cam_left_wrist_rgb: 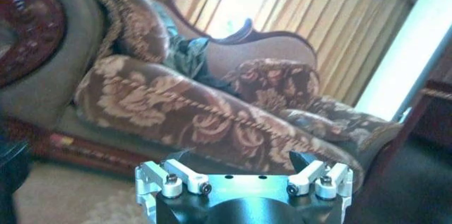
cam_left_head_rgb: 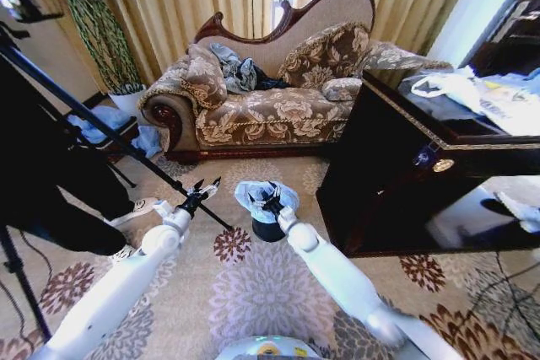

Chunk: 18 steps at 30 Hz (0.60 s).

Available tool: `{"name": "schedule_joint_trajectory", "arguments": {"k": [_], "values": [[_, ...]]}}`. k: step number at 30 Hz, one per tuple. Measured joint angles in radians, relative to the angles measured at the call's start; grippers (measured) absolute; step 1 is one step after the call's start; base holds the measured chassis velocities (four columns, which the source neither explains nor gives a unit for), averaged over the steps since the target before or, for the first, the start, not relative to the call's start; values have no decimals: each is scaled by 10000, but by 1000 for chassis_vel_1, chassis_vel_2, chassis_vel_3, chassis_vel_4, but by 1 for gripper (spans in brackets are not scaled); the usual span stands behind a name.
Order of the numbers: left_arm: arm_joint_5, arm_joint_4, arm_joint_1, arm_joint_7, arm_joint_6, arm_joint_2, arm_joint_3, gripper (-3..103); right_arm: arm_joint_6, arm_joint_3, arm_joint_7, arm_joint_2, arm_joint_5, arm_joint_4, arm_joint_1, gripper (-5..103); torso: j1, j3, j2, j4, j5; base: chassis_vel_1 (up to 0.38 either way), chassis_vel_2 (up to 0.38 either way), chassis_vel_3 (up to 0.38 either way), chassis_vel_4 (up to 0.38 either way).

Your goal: Place a garbage bag over the trash bin.

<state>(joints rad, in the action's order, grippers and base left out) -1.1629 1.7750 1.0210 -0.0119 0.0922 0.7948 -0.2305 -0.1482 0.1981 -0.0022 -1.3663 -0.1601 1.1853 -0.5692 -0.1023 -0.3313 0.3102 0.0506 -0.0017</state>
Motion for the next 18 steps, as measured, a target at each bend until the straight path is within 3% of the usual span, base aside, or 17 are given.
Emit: {"name": "schedule_joint_trajectory", "arguments": {"k": [2,7,14,18], "values": [[-89,484,51,32,7,-158,-44,97,-337,7,-178,-297,206,-962,487,100,-1,-1,0,1,1,0,0,0,0],[-381,766,-172,32,-3,-201,86,97,-520,-166,-222,-441,263,-1489,693,100,-1,0,0,2,1,0,0,0,0],[-823,1432,-12,145,-20,-260,152,93,-930,-543,-57,-712,1157,-2628,1057,100,-1,0,0,2,1,0,0,0,0],[-831,1691,191,209,-13,-269,52,96,-1369,-1015,96,-1115,1440,-3503,1341,100,-1,0,1,4,0,0,0,0,0]]}}
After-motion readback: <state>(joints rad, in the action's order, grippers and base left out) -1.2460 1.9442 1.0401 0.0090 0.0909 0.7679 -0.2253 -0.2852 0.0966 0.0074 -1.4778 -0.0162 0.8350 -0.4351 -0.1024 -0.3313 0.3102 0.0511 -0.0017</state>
